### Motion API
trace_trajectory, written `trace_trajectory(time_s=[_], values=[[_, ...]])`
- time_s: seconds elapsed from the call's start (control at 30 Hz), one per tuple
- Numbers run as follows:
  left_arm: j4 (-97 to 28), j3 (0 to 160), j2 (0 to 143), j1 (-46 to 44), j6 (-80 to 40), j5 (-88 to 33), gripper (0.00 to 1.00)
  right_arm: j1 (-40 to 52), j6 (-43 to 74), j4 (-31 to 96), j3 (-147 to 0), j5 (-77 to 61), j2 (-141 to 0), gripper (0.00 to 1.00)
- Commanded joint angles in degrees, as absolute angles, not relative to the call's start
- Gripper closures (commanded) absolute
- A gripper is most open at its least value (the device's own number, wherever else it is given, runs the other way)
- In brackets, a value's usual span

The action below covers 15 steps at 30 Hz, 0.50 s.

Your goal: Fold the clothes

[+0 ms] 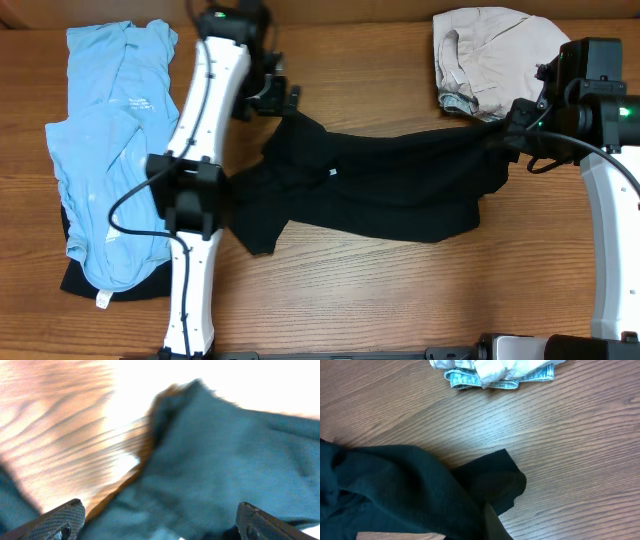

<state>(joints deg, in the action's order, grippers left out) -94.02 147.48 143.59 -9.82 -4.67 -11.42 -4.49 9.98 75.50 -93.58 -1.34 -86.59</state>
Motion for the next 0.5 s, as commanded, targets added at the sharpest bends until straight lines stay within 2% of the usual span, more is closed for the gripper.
trace_trajectory(time_s=[0.0,0.47], values=[[-95.64,149.16,142.5,-6.59,-10.98,-12.99,0.0,-4.95,9.52,75.09,-93.71,-1.61,-86.08,0.96],[-93.41,140.73,142.52,-5.8,-1.93,-18.55,0.0,-4.95,9.54,74.08,-93.71,-1.63,-86.08,0.95]])
